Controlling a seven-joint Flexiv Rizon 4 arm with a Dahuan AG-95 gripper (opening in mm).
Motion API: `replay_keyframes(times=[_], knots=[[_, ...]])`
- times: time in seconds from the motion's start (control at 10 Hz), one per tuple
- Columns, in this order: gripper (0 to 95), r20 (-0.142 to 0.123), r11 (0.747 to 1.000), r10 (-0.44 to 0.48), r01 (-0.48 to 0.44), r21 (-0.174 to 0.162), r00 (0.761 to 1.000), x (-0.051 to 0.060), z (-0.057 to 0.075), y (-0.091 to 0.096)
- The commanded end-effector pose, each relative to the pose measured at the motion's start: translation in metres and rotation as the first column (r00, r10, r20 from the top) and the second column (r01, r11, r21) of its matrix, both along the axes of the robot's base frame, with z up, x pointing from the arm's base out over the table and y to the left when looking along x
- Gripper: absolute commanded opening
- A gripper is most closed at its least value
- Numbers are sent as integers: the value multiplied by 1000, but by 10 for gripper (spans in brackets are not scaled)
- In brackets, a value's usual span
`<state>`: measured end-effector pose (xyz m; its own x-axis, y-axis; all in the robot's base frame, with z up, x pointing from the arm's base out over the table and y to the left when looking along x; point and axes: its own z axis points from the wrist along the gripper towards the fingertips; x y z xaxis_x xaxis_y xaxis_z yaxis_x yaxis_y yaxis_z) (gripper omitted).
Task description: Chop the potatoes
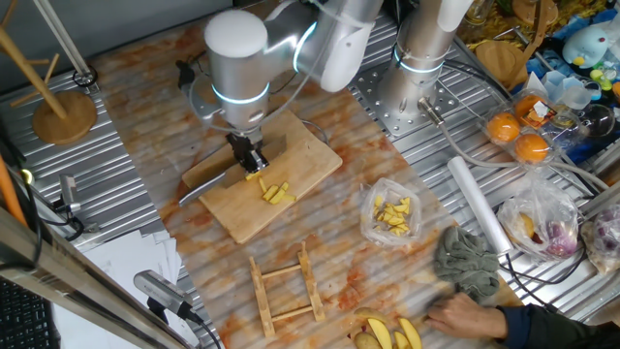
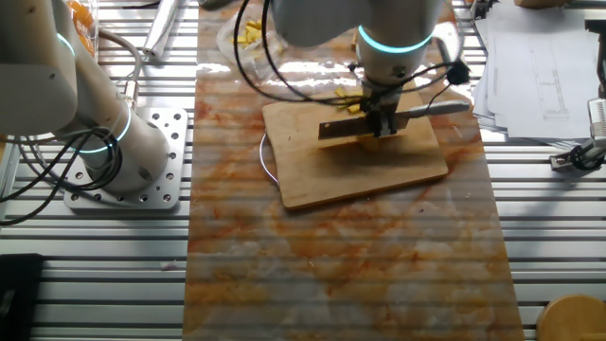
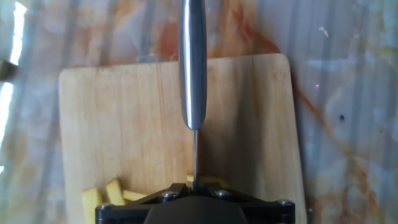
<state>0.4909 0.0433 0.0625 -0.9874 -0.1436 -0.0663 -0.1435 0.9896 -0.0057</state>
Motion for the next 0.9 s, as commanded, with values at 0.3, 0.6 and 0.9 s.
replay_keyframes(times=[0.3,0.6,0.9], knots=[[0,0,1000,4,-4,-9,1000,1,-2,-9],[0,1,1000,6,-6,-7,1000,3,-3,-12],[0,3,1000,14,-14,-11,1000,7,-16,-15]])
